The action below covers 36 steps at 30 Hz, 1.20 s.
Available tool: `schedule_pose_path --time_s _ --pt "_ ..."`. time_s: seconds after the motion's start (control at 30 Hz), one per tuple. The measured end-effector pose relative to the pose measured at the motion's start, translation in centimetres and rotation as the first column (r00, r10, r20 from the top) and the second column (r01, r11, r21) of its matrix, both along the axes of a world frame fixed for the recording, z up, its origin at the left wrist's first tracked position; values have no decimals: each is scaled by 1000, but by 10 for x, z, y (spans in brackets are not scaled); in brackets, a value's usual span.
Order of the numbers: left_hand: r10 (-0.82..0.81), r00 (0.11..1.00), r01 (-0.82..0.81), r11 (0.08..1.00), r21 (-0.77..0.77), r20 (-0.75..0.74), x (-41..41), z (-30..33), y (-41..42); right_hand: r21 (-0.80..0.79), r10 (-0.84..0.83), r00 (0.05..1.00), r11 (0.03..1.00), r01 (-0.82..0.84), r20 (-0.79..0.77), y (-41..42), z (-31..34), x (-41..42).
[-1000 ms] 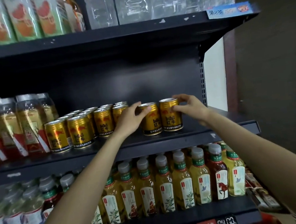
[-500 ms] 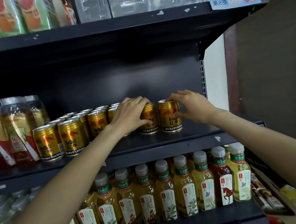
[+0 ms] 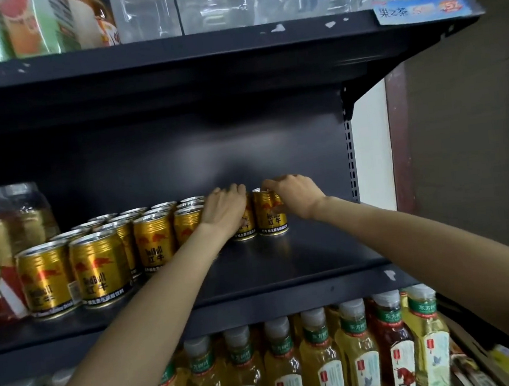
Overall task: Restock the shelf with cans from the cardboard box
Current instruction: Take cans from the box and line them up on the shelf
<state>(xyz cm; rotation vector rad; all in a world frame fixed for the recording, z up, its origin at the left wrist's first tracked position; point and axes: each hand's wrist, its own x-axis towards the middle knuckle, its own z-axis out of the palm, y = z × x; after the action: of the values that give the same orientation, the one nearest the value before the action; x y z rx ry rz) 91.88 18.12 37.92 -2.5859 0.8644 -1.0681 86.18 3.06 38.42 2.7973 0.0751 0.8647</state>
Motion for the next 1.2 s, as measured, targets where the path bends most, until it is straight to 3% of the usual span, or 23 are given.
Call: schedule_pose_path --time_s 0.37,0.67,0.77,0.87,0.97,1.07,1.2 --pt "202 957 -230 966 118 210 24 -17 -16 54 42 999 998 -42 15 0 -2 44" --pt "377 894 -428 879 211 241 31 -16 -20 48 64 997 997 -67 49 -1 -3 63" --pt "252 943 -295 936 191 219 18 -13 -19 136 116 993 983 -120 36 -7 -6 61" --pt "-46 980 36 998 58 196 -1 8 0 194 160 986 967 -164 38 -16 -7 55" --pt "-194 979 194 981 0 62 0 32 32 247 207 978 946 -209 33 -18 -9 54" --pt "-55 975 56 998 -2 -214 11 39 48 313 252 968 918 -244 14 -15 -10 56" --pt "-19 864 9 1000 -23 -503 17 42 45 371 265 964 893 -253 18 -14 -12 59"
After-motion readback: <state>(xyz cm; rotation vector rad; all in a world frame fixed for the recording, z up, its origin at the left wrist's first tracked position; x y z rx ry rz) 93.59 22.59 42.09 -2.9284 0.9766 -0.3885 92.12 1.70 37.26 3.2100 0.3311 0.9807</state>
